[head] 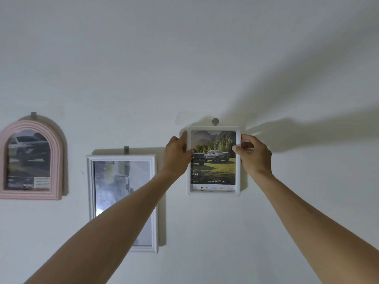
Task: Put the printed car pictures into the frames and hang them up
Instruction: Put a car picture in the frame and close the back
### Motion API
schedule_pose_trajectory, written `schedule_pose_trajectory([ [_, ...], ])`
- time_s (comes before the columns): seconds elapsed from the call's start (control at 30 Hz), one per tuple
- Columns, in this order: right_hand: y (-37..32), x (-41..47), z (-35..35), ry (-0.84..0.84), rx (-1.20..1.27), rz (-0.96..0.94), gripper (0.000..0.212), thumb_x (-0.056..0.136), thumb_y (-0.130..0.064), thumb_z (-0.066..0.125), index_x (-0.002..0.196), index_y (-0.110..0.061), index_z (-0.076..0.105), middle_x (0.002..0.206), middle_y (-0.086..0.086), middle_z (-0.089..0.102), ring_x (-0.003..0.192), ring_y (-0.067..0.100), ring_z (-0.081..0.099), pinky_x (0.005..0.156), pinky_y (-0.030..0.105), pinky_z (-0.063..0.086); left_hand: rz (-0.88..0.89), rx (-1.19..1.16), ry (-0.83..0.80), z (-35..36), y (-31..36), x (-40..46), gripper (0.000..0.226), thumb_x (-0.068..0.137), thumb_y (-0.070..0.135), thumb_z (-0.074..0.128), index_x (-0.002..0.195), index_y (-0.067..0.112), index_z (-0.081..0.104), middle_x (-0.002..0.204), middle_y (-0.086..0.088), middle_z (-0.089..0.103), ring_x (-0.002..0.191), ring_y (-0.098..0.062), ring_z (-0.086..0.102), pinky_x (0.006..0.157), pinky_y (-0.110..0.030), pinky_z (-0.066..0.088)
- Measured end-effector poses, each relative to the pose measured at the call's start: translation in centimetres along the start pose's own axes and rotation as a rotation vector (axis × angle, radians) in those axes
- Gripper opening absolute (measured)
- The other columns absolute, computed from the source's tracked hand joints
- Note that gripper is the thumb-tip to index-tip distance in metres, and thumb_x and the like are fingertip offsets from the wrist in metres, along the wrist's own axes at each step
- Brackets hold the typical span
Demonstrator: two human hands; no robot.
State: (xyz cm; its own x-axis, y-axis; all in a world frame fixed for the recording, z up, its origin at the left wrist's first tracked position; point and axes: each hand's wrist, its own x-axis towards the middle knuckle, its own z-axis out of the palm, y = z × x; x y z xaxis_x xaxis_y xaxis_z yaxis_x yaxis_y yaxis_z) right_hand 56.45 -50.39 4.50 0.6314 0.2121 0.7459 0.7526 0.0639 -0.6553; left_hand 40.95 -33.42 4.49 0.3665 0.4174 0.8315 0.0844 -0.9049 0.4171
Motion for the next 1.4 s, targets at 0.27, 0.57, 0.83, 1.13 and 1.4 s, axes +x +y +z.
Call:
schedule_pose_trajectory([
  [0.27, 0.5, -0.2, 0.6, 0.017, -0.124, -0.07, 0.032, 0.089, -0.027, 0.074, 0.119, -0.027, 0.064, 0.093, -0.007, 0.068, 0.086, 0.018, 0.067, 0.084, 0.04, 0.054, 0.036, -0.005, -0.001, 0.0, -0.5, 0.0, 0.049, 0.088, 0.02, 0.068, 0.134, 0.025, 0.052, 0.092, -0.007, 0.054, 0.082, -0.022, 0.057, 0.073, -0.024, 0.044],
  [0.57, 0.3, -0.2, 0.5, 0.011, -0.168, -0.063, 0.032, 0.089, -0.025, 0.074, 0.118, -0.024, 0.062, 0.087, -0.01, 0.065, 0.084, 0.019, 0.066, 0.083, 0.042, 0.054, 0.038, -0.019, -0.021, 0.0, -0.7, 0.2, 0.056, 0.089, 0.021, 0.067, 0.141, 0.027, 0.047, 0.093, -0.008, 0.056, 0.083, -0.021, 0.056, 0.068, -0.016, 0.04],
  [0.83, 0.3, -0.8, -1.0, -0.027, -0.229, -0.009, 0.054, 0.086, -0.046, 0.074, 0.13, -0.02, 0.057, 0.115, 0.0, 0.069, 0.101, 0.021, 0.067, 0.093, 0.042, 0.053, -0.036, -0.101, -0.004, -0.4, -0.4, -1.5, 0.072, 0.086, 0.03, 0.072, 0.147, 0.015, 0.037, 0.098, -0.007, 0.058, 0.087, -0.02, 0.057, 0.078, -0.025, 0.044],
  [1.13, 1.8, -4.4, -3.1, -0.054, -0.332, -0.005, 0.05, 0.087, -0.053, 0.069, 0.125, -0.023, 0.06, 0.115, -0.003, 0.068, 0.092, 0.017, 0.068, 0.087, 0.038, 0.053, -0.194, -0.168, -0.007, 0.4, -0.3, -6.7, 0.068, 0.088, 0.035, 0.069, 0.145, 0.012, 0.039, 0.112, -0.004, 0.058, 0.09, -0.016, 0.06, 0.078, -0.023, 0.045],
  [1.4, 7.4, -12.6, -3.6, -0.219, -0.436, 0.114, 0.048, 0.086, -0.056, 0.065, 0.124, -0.027, 0.059, 0.116, -0.007, 0.063, 0.094, 0.014, 0.065, 0.086, 0.036, 0.05, -0.39, -0.165, -0.096, 3.8, -2.2, -16.3, 0.061, 0.089, 0.035, 0.067, 0.141, 0.013, 0.043, 0.112, -0.002, 0.059, 0.089, -0.016, 0.061, 0.082, -0.027, 0.048],
])
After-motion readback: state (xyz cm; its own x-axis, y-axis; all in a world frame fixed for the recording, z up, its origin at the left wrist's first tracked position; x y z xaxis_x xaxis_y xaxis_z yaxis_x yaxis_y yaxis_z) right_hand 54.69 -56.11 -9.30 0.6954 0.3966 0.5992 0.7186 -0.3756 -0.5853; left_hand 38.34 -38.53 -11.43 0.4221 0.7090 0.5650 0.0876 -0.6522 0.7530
